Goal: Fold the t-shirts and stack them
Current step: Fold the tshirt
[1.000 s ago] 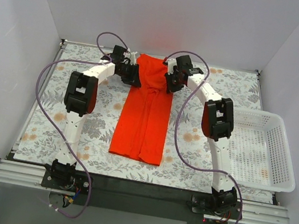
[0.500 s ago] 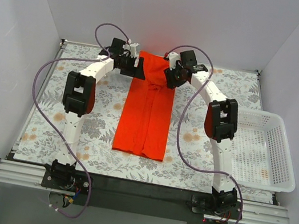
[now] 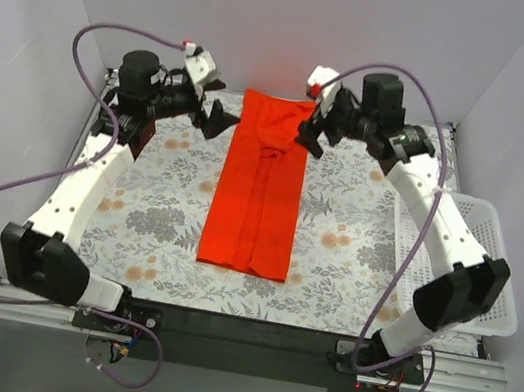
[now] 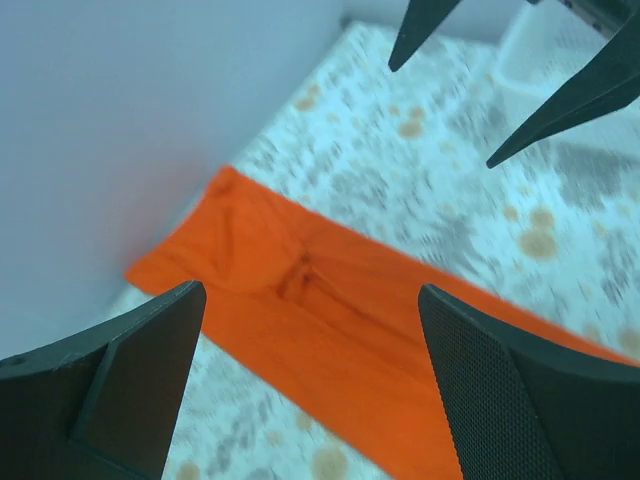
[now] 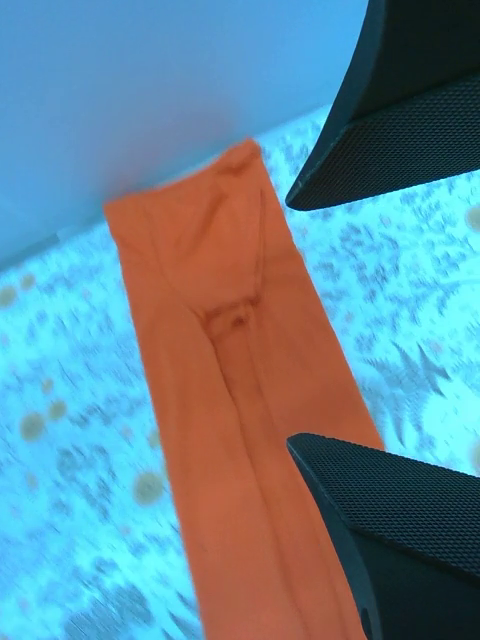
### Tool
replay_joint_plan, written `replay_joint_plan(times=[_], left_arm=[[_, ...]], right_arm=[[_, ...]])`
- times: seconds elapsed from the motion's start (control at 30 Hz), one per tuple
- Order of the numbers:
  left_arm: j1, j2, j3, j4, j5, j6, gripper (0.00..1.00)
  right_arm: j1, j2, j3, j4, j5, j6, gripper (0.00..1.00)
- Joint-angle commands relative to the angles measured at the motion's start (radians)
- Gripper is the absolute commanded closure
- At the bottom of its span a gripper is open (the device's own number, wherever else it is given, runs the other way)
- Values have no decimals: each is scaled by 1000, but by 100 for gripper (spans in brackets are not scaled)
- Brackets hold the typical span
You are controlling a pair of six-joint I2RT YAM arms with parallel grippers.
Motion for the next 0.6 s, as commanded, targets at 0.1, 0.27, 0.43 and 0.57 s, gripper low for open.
replay_joint_plan(times=[0.1, 0.27, 0.43, 0.57], left_arm=[[-17, -237, -364, -353, 131, 414, 14], [-78, -442, -715, -522, 120, 714, 21], [-196, -575, -953, -388, 23, 672, 28], [-245, -547, -1010, -322, -24, 651, 34]], right_arm=[[276, -219, -486, -82, 47, -196, 2], [464, -356, -845, -8, 67, -129, 9], [516, -325, -967, 105, 103, -128, 32], [544, -273, -985, 176, 116, -98, 44]])
